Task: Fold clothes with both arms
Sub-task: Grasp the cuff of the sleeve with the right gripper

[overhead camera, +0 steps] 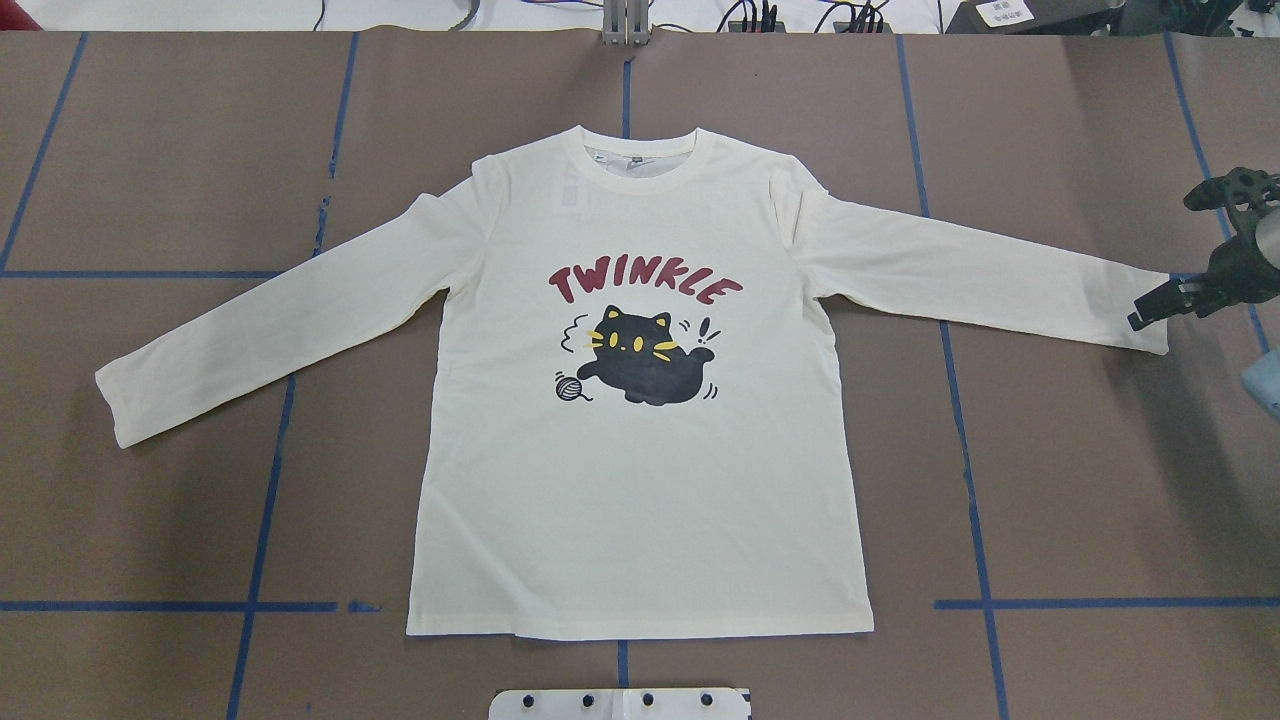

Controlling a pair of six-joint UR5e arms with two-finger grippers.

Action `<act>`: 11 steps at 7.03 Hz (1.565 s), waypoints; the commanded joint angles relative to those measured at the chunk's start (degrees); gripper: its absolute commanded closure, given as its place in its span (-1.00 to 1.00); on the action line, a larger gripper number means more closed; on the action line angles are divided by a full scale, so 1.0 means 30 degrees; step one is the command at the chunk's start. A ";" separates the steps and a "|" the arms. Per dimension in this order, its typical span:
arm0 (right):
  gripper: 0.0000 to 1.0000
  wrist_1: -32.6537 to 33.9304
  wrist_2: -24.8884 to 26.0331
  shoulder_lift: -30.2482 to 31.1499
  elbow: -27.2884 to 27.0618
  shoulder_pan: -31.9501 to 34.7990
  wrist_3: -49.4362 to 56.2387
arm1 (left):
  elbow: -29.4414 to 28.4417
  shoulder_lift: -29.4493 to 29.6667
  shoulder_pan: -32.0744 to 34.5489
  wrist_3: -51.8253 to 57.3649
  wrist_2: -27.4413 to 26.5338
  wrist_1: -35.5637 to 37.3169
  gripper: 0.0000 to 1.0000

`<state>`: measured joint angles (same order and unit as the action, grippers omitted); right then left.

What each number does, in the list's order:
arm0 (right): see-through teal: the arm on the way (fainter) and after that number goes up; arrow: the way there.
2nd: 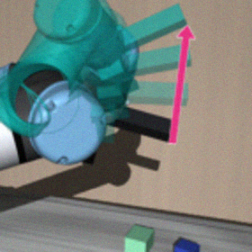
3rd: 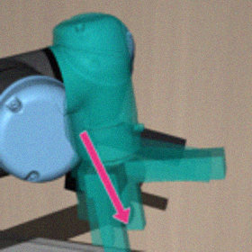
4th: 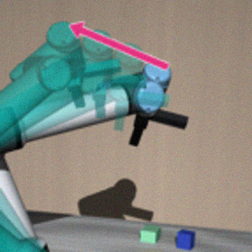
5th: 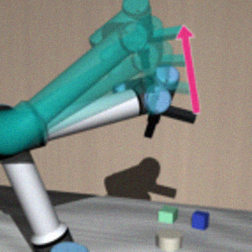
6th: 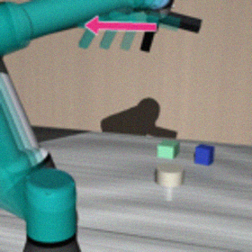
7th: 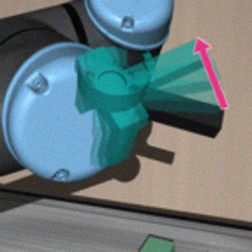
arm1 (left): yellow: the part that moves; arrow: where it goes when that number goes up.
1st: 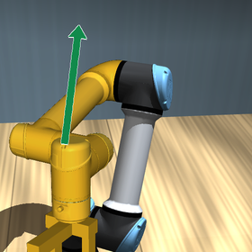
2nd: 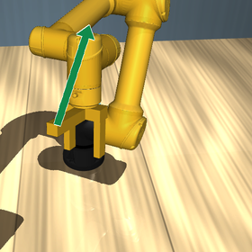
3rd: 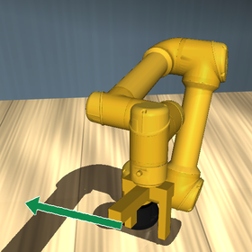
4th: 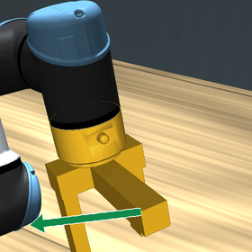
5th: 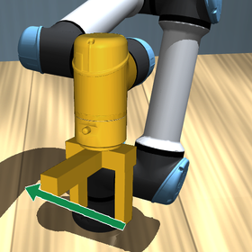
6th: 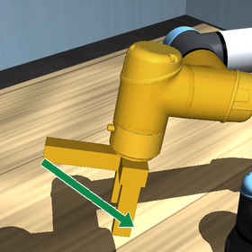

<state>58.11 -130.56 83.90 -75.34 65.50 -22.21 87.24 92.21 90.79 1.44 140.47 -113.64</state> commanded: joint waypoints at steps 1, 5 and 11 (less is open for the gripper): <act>-1.00 -0.0005 0.0103 -0.0046 0.0383 -0.0067 0.0022 | 0.0013 -0.0004 0.0000 -0.0012 0.0022 0.0000 -1.00; -0.06 0.0053 0.0191 -0.0162 0.0679 -0.0067 -0.0007 | -0.0046 -0.0004 0.0000 0.0017 0.0022 0.0000 -1.00; 1.00 -0.0005 0.0103 -0.0630 0.0123 0.0108 -0.0036 | -0.0075 0.0054 0.0000 -0.0042 0.0022 0.0000 -1.00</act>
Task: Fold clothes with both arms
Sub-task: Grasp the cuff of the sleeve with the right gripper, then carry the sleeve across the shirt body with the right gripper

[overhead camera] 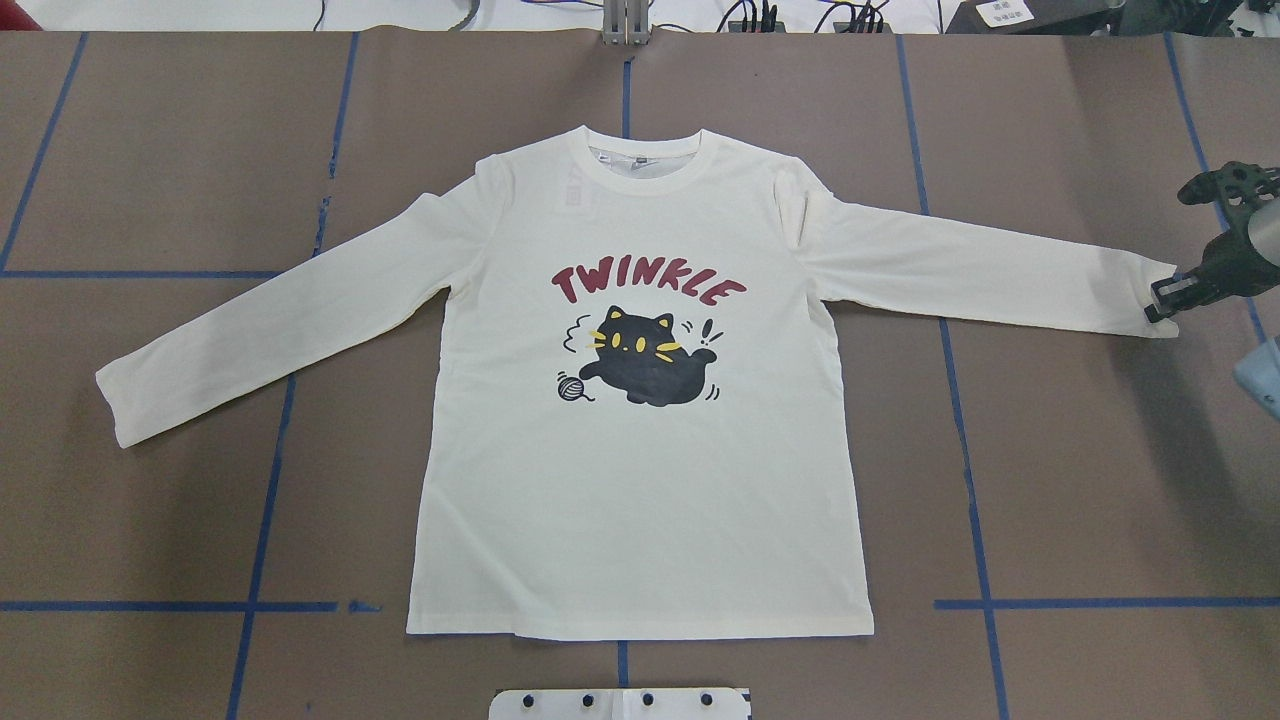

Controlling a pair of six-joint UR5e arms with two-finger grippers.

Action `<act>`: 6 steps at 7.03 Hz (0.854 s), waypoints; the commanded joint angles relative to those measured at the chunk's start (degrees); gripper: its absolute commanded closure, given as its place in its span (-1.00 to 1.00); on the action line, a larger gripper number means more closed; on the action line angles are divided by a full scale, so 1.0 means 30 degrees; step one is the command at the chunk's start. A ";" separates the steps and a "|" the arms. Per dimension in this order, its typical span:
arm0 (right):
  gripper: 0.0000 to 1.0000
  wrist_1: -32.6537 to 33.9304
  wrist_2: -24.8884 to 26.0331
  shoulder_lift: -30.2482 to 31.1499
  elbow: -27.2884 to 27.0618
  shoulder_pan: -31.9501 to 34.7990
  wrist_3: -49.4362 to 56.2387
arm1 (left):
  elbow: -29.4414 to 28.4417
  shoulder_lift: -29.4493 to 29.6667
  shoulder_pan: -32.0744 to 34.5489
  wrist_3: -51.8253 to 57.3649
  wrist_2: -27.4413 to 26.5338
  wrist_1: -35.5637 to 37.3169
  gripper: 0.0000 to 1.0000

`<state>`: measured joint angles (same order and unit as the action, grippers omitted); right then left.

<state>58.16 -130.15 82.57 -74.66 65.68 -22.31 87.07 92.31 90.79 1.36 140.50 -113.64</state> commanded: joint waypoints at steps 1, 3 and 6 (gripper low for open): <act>1.00 0.0035 -0.0091 -0.0334 -0.0655 0.0079 -0.0265 | -0.0020 -0.0008 0.0000 -0.0013 0.0013 0.0000 -1.00; 1.00 0.0036 -0.1168 -0.1965 -0.1391 0.0050 -0.2657 | -0.0020 -0.0008 0.0000 -0.0071 0.0013 0.0000 -1.00; 1.00 0.0066 -0.2816 -0.6939 -0.1159 -0.1376 -0.8242 | 0.0009 0.0050 0.0000 -0.0130 0.0042 0.0000 -1.00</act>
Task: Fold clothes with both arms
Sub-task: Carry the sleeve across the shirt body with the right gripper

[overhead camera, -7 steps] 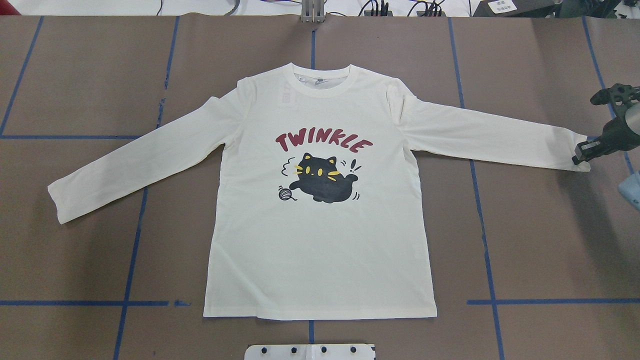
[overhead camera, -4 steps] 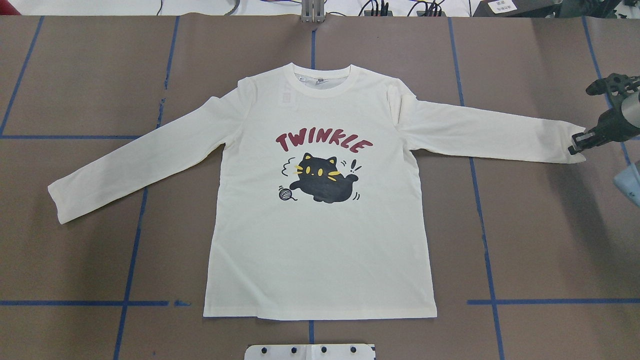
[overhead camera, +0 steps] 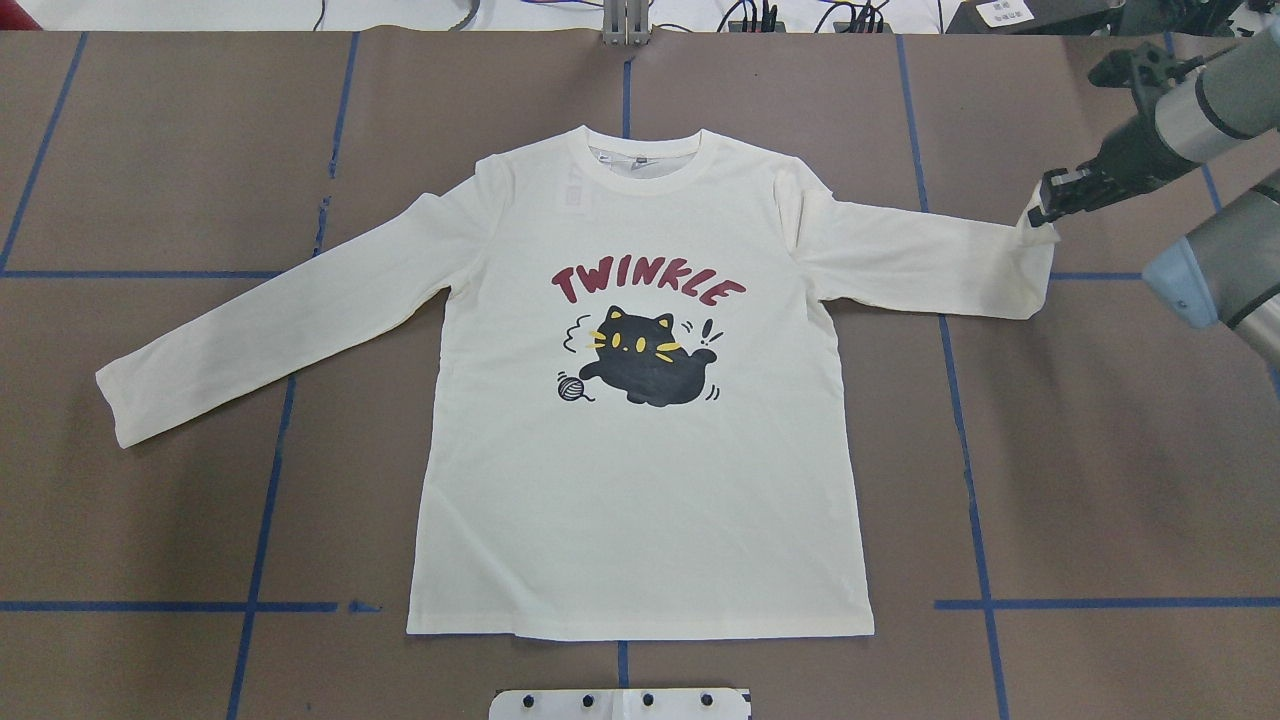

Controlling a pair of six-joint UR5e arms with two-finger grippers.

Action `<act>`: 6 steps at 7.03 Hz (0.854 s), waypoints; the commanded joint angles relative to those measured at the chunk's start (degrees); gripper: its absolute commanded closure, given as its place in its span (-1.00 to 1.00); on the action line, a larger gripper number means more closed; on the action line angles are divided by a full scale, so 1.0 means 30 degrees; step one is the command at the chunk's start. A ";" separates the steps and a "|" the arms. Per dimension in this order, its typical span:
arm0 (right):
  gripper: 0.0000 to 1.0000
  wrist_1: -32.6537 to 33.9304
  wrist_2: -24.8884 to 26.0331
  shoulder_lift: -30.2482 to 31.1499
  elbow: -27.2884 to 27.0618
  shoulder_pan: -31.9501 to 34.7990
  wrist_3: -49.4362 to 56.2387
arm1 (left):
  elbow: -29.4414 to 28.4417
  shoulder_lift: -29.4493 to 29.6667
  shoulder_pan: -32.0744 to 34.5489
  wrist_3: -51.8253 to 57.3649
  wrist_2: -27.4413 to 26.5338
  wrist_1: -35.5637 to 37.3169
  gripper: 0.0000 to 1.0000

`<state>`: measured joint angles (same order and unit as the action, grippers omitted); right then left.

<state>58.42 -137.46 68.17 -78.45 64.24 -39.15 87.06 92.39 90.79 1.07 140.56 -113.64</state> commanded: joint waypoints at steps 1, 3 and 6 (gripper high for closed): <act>1.00 0.0008 -0.0352 -0.4447 0.0134 -0.1398 -0.5438 | -0.0103 0.0141 0.0001 -0.0005 -0.0006 0.0000 -1.00; 1.00 0.0038 0.1246 -0.8695 0.1035 -0.3208 -0.8670 | -0.0192 0.0171 0.0001 -0.0005 -0.0007 0.0029 -1.00; 1.00 -0.0195 0.7695 -1.2699 0.4137 -0.7868 -1.0886 | -0.0192 0.0142 0.0001 -0.0034 -0.0007 0.0029 -1.00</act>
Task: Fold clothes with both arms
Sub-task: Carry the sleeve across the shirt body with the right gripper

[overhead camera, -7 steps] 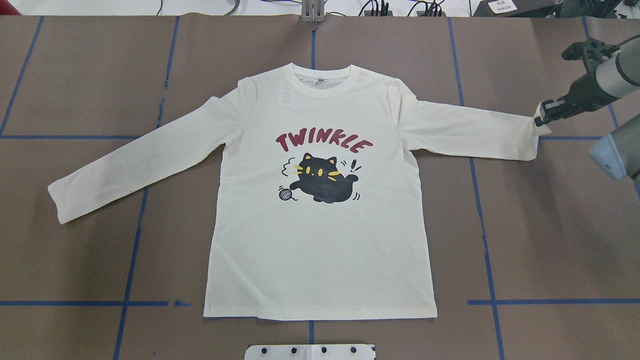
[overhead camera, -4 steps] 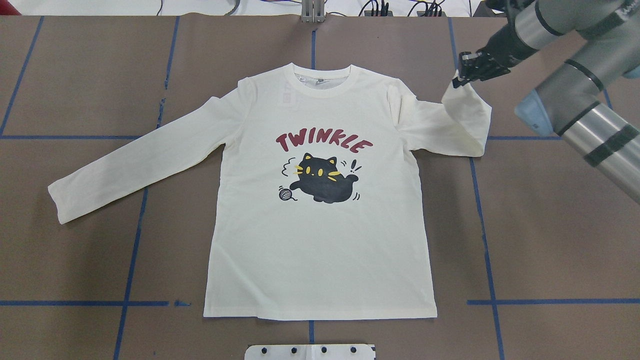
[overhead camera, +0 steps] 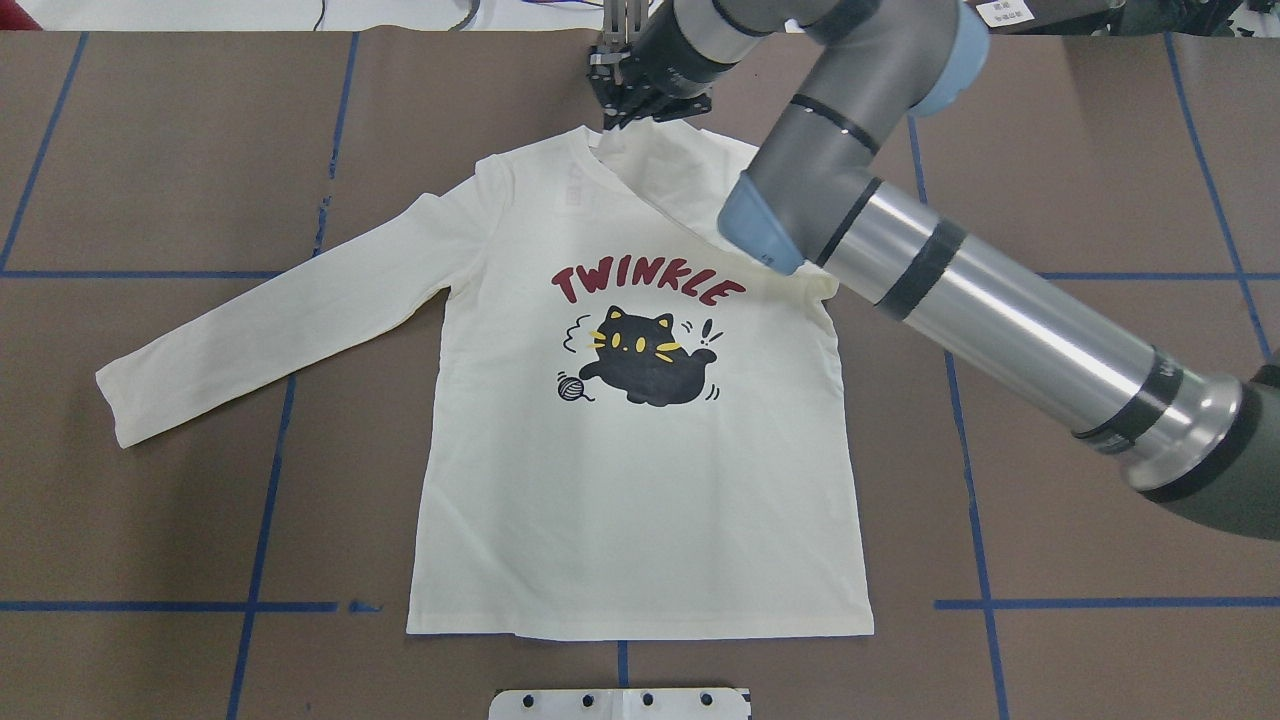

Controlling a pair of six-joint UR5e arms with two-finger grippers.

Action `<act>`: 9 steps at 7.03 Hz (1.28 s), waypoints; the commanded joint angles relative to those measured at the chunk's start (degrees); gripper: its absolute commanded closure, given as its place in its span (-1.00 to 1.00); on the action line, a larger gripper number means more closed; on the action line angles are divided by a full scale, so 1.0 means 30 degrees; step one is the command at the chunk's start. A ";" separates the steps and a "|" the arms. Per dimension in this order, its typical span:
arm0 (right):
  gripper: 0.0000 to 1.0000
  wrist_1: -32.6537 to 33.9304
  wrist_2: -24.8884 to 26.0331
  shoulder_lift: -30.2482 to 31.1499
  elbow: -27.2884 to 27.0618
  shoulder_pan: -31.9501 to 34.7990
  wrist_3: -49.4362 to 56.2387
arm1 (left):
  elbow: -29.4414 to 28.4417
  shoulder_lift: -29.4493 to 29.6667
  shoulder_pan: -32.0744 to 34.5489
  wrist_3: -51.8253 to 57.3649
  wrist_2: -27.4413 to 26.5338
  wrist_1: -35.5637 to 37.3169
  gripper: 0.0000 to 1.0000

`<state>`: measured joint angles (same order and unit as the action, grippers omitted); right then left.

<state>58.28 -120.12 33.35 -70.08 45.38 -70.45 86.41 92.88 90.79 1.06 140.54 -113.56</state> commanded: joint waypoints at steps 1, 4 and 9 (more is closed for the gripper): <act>1.00 -0.0932 0.2911 -0.1125 0.2113 -0.2201 -0.0454 | 0.0081 -0.0111 0.0000 -0.0002 0.0000 -0.0028 -1.00; 1.00 -0.3360 0.3887 -0.1389 0.2501 -0.2763 -0.0977 | 0.0112 -0.0200 0.0000 -0.0001 0.0000 -0.0028 -1.00; -1.00 -0.7092 0.9683 -0.1741 0.3701 -0.5984 -0.2997 | -0.0034 -0.0053 -0.0029 -0.0001 0.0000 -0.0028 -1.00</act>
<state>38.22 -93.81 28.15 -59.45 28.83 -77.62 86.62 92.64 90.77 1.05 140.54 -113.64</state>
